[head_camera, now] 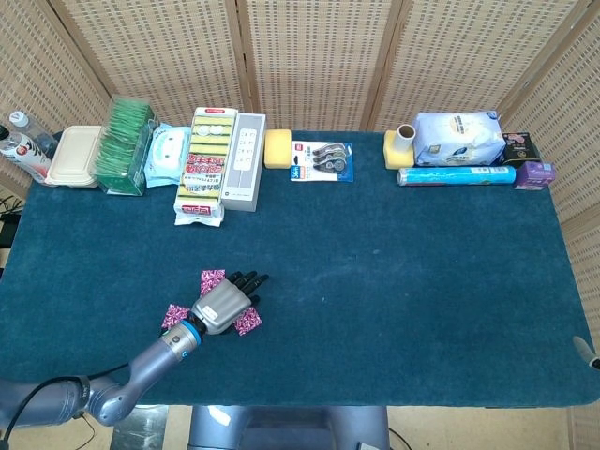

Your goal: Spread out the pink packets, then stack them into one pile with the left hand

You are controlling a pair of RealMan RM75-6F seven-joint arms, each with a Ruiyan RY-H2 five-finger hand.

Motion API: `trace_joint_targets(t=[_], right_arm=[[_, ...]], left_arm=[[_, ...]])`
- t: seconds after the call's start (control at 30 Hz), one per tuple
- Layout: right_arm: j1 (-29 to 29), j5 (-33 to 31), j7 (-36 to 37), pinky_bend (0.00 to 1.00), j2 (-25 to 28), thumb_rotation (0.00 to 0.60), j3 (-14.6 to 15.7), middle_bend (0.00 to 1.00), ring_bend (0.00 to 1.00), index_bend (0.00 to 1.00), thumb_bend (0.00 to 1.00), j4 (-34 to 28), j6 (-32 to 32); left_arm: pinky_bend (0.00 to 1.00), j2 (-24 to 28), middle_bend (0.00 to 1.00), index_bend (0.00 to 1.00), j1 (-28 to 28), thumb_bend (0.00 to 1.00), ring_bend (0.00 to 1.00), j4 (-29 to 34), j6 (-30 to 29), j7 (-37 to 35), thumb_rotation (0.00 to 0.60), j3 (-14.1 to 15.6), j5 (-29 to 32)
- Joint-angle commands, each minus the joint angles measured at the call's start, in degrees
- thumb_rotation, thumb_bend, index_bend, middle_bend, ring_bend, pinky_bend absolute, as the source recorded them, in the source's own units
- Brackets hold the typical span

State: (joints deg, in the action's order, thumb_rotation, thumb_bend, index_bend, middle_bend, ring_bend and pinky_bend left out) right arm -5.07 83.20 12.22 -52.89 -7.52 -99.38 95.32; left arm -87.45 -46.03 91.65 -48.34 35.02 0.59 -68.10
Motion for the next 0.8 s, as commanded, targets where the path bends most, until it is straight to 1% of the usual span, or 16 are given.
trace_joint_targets(t=[0.03, 0.13, 0.27, 0.37, 0.57, 0.73, 0.8], right_arm=[[0.0, 0.0, 0.0, 0.0, 0.0, 0.6, 0.0, 0.05, 0.0, 0.18, 0.23, -0.1, 0.0], [0.0, 0.0, 0.0, 0.0, 0.0, 0.6, 0.0, 0.05, 0.0, 0.18, 0.23, -0.1, 0.0], [0.0, 0.0, -0.3, 0.0, 0.0, 0.6, 0.0, 0.05, 0.0, 0.18, 0.23, -0.1, -0.1], [0.1, 0.1, -0.6, 0.0, -0.1, 0.6, 0.1, 0.05, 0.0, 0.18, 0.23, -0.2, -0.2], [0.1, 0.0, -0.7, 0.0, -0.2, 0.6, 0.1, 0.05, 0.0, 0.18, 0.23, -0.2, -0.1], [0.2, -0.4, -0.7, 0.0, -0.2, 0.6, 0.0, 0.05, 0.0, 0.18, 0.23, -0.1, -0.4], [0.2, -0.2, -1.0, 0.0, -0.2, 0.6, 0.0, 0.05, 0.0, 0.18, 0.23, -0.2, -0.3]], left_arm=[[0.14, 1.0, 0.0, 0.38, -0.1, 0.23, 0.0, 1.2, -0.7, 0.5, 0.6, 0.0, -0.6], [0.14, 2.2, 0.0, 0.38, 0.1, 0.23, 0.0, 2.3, -1.2, 0.2, 0.6, 0.4, -1.4], [0.14, 3.5, 0.0, 0.38, 0.5, 0.23, 0.0, 3.2, -1.9, -1.9, 0.6, 0.5, -3.2], [0.15, 3.7, 0.0, 0.38, 0.8, 0.23, 0.0, 2.3, -2.9, -4.5, 0.6, 0.3, -5.9], [0.16, 4.6, 0.0, 0.38, 1.1, 0.23, 0.0, 0.9, -3.5, -6.6, 0.6, 0.6, -8.6], [0.16, 5.8, 0.0, 0.38, 2.3, 0.23, 0.0, -0.2, -4.0, -9.6, 0.6, 1.4, -9.3], [0.16, 7.1, 0.0, 0.38, 3.1, 0.23, 0.0, -0.1, -3.8, -11.3, 0.6, 1.9, -8.9]])
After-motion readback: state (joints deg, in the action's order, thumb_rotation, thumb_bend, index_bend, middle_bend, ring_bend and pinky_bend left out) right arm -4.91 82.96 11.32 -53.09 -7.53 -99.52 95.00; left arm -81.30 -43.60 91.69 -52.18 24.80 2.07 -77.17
